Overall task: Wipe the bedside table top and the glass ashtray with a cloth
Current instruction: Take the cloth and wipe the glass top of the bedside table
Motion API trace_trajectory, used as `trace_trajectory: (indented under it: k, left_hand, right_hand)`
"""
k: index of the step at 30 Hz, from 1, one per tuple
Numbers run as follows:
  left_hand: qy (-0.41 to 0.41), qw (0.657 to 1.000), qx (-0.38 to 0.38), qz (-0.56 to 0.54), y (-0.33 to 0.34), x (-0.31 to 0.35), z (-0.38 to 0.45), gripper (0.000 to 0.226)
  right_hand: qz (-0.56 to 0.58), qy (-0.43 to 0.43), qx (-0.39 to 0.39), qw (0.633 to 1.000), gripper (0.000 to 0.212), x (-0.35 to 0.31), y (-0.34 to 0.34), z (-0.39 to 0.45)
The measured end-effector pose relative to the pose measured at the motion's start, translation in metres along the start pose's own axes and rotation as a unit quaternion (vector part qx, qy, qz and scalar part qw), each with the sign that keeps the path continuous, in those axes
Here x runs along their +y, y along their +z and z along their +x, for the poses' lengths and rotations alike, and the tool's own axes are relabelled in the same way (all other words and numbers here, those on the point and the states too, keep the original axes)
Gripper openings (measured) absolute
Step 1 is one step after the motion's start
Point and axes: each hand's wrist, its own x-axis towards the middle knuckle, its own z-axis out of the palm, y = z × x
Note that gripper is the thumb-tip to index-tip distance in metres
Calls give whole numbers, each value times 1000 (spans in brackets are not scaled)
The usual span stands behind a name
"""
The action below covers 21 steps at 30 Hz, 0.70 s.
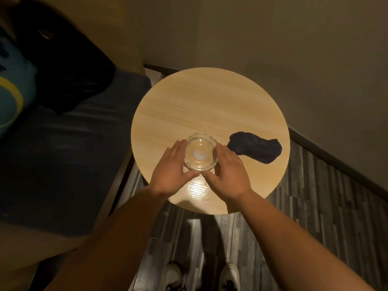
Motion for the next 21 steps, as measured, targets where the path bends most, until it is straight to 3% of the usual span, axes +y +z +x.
trace_trajectory:
  k: [7, 10, 13, 16, 21]
  left_hand:
    - [-8, 999, -32, 21, 1, -4, 0, 103]
    - [-23, 998, -50, 35, -4, 2, -2, 107]
    - [-17, 997, -32, 75, -9, 21, -1, 93]
    - [38, 990, -4, 134, -5, 56, 14, 73]
    - [126, 976, -37, 176, 33, 123, 60, 66]
  right_hand:
    - [-11, 5, -39, 999, 82, 2, -8, -6]
    - [-13, 11, -34, 999, 75, 3, -20, -19]
    - [-67, -3, -46, 997, 56, 17, -35, -38]
    - [-129, -14, -43, 991, 45, 44, -51, -60]
    - [-192, 51, -121, 973, 70, 91, -53, -79]
